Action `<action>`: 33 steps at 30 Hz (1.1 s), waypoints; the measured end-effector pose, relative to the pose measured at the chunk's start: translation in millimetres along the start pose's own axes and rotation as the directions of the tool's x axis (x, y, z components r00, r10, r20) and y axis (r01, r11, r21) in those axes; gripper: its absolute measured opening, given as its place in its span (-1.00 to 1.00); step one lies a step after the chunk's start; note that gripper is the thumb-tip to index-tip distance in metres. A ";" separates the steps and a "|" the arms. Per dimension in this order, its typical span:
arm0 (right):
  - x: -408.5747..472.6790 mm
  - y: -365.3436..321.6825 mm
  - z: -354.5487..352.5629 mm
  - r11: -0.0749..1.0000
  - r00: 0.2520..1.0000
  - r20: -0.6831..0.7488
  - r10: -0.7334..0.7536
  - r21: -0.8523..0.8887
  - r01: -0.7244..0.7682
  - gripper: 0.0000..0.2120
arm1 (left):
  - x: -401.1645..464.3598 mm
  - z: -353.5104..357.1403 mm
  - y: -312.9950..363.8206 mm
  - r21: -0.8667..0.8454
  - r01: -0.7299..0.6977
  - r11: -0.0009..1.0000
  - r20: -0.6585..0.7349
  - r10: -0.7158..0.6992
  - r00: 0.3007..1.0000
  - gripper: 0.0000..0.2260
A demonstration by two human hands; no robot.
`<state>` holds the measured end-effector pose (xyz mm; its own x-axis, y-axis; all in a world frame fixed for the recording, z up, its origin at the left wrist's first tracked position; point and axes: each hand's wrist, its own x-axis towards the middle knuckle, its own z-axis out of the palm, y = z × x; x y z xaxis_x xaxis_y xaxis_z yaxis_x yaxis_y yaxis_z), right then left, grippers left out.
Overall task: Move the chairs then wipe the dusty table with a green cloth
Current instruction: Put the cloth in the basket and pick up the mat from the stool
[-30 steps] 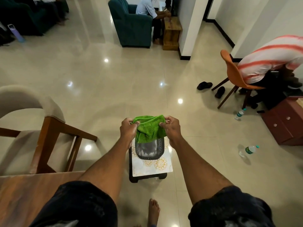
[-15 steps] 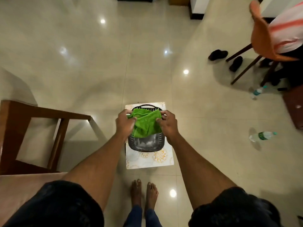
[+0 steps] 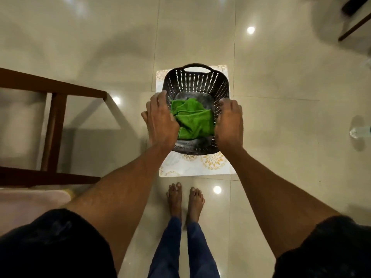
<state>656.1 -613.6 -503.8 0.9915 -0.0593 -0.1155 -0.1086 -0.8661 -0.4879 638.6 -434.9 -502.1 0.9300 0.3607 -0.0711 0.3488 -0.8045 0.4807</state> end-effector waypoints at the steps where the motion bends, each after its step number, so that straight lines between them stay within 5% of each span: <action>1: -4.5 6.7 -1.1 1.000 0.998 -0.059 -0.027 0.008 0.027 -0.47 | -1.4 -2.0 -3.6 -0.012 0.014 1.000 -0.020 -0.014 1.000 -0.37; 4: -14.0 26.4 -3.5 0.997 0.985 -0.174 -0.015 0.077 0.029 -0.54 | -1.5 -3.1 -16.9 -0.077 0.126 0.989 0.005 -0.126 0.992 -0.37; 8: -23.5 40.2 7.1 0.989 0.991 -0.116 0.071 0.137 -0.055 -0.55 | -4.4 6.6 -25.3 -0.134 0.278 0.951 0.117 -0.263 0.958 -0.38; 13: -26.8 43.1 31.5 0.957 0.976 -0.028 0.215 0.205 -0.205 -0.57 | -11.7 26.6 -32.5 -0.189 0.379 0.906 0.172 -0.349 0.921 -0.77; 16: -30.6 41.7 39.8 0.938 0.966 -0.024 0.259 0.244 -0.245 -0.67 | -12.8 28.4 -29.3 -0.225 0.415 0.881 0.144 -0.391 0.909 -0.79; 24: -25.1 49.9 17.5 0.893 0.911 -0.166 0.377 0.327 -0.310 -0.58 | -17.0 17.3 -5.3 -0.436 0.222 0.872 0.153 -0.171 0.973 -0.81; 27: -8.8 78.4 -8.1 0.892 0.881 -0.254 0.398 0.331 -0.308 -0.62 | -19.8 6.6 -0.8 -0.496 0.225 0.839 0.181 -0.153 0.971 -0.58; 30: 2.2 116.2 -37.1 0.914 0.875 -0.310 0.371 0.289 -0.285 -0.64 | -30.2 2.4 -30.3 -0.354 0.403 0.844 0.198 -0.354 0.914 -0.52; 33: 2.9 151.9 -58.5 0.923 0.857 -0.367 0.362 0.270 -0.274 -0.69 | -50.4 15.0 -70.7 -0.222 0.629 0.745 0.311 -0.557 0.770 -0.43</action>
<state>646.6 -774.4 -527.5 0.8364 -0.5464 0.0420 -0.3914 -0.6492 -0.6522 568.8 -403.3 -545.6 0.5579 0.5791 -0.5945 0.8189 -0.2681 0.5074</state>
